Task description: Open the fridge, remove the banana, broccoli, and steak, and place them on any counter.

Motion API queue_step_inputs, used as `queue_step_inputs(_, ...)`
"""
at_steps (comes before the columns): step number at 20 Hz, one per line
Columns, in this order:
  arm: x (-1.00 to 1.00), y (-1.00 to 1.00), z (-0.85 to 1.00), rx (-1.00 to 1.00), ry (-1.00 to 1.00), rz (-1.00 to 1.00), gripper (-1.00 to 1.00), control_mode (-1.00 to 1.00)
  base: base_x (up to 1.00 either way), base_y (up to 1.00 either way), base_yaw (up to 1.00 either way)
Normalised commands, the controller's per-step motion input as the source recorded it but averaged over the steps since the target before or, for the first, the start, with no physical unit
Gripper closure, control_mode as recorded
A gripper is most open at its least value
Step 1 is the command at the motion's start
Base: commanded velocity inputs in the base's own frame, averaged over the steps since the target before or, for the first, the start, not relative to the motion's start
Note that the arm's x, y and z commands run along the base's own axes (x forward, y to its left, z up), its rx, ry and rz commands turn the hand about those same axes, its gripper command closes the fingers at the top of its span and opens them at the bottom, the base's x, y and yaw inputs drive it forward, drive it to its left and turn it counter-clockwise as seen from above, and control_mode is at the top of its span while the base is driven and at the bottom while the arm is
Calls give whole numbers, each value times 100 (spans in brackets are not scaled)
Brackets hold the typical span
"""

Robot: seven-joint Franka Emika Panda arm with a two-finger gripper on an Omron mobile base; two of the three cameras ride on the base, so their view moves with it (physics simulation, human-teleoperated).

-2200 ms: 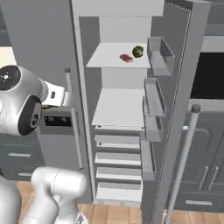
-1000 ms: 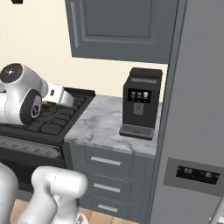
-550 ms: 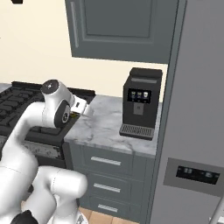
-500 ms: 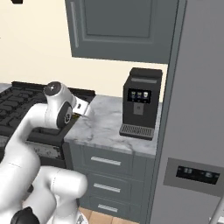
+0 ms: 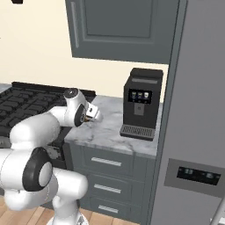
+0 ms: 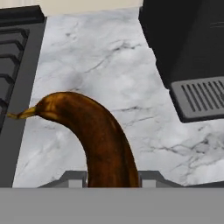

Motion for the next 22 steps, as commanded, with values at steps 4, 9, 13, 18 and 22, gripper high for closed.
queue_step_inputs(4, 100, -6, -33, 0, 15, -2, 100, -100, 0, 0, 0)
queue_step_inputs(9, 84, -13, -60, 0, -1, 0, 100, -100, 0, 0, 0)
queue_step_inputs(13, 73, -14, -71, 0, -2, 0, 100, -100, 0, 0, 0)
queue_step_inputs(18, 65, -9, -43, 0, 0, 0, 100, -100, 0, 0, 0)
queue_step_inputs(22, 58, -2, -34, 0, 4, -1, -100, -100, 0, 0, 0)
